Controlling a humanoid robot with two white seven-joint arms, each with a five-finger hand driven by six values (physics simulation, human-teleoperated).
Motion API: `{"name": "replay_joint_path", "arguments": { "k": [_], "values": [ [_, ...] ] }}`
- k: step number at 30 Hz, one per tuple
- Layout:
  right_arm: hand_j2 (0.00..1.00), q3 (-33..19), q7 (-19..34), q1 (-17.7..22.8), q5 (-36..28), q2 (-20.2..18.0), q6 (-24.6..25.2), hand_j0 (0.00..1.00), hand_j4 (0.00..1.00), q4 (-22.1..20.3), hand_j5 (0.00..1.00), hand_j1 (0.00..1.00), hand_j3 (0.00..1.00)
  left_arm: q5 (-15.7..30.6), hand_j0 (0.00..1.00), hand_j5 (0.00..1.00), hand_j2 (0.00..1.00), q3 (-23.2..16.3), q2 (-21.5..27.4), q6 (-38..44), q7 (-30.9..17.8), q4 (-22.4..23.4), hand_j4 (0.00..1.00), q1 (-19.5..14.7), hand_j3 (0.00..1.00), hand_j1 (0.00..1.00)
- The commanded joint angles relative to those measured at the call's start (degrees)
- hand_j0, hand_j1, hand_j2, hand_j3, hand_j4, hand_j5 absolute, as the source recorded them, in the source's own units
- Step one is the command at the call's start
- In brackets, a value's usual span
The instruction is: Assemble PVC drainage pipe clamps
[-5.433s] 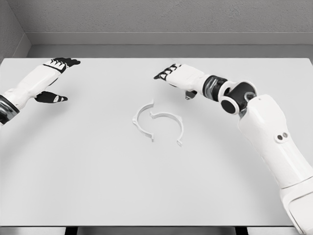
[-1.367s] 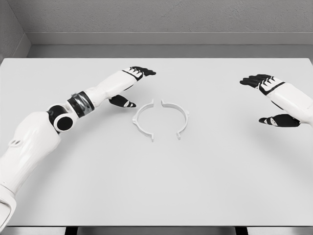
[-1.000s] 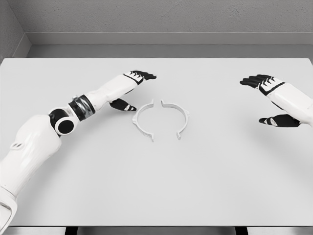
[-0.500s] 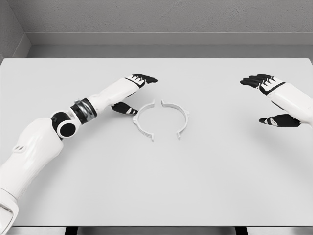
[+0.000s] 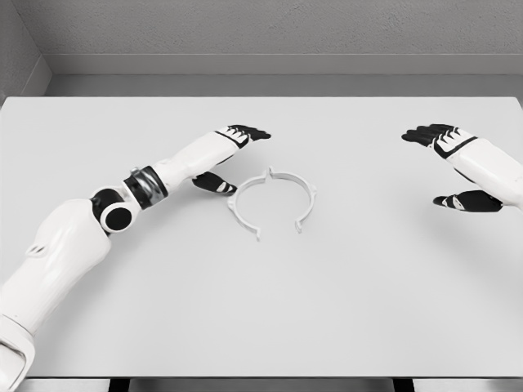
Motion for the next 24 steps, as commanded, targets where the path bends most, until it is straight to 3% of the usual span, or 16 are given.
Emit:
{"name": "replay_joint_path", "arguments": {
  "k": [1, 10, 14, 24],
  "values": [
    [1.00, 0.0, 0.0, 0.0, -0.4, 0.0, 0.2, 1.00, 1.00, 0.0, 1.00, 1.00, 1.00, 0.4, 1.00, 1.00, 1.00, 0.0, -0.1, 0.0, 0.0, -0.2, 1.00, 0.0, 1.00, 1.00],
    [1.00, 0.0, 0.0, 0.0, -0.4, 0.0, 0.2, 1.00, 1.00, 0.0, 1.00, 1.00, 1.00, 0.6, 1.00, 1.00, 1.00, 0.6, 2.1, 0.0, 0.1, -0.4, 1.00, -0.8, 1.00, 1.00],
    [1.00, 0.1, 0.0, 0.0, -0.4, 0.0, 0.2, 1.00, 1.00, 0.0, 1.00, 1.00, 1.00, 0.6, 1.00, 1.00, 1.00, 0.5, 5.9, 0.0, 0.0, -4.6, 1.00, -0.4, 1.00, 1.00],
    [1.00, 0.1, 0.0, -0.1, -0.3, 0.0, 0.2, 1.00, 1.00, 0.0, 1.00, 1.00, 1.00, 0.6, 1.00, 1.00, 1.00, 0.2, 6.8, 0.0, 0.0, -9.8, 1.00, 2.2, 1.00, 1.00]
  ]
}}
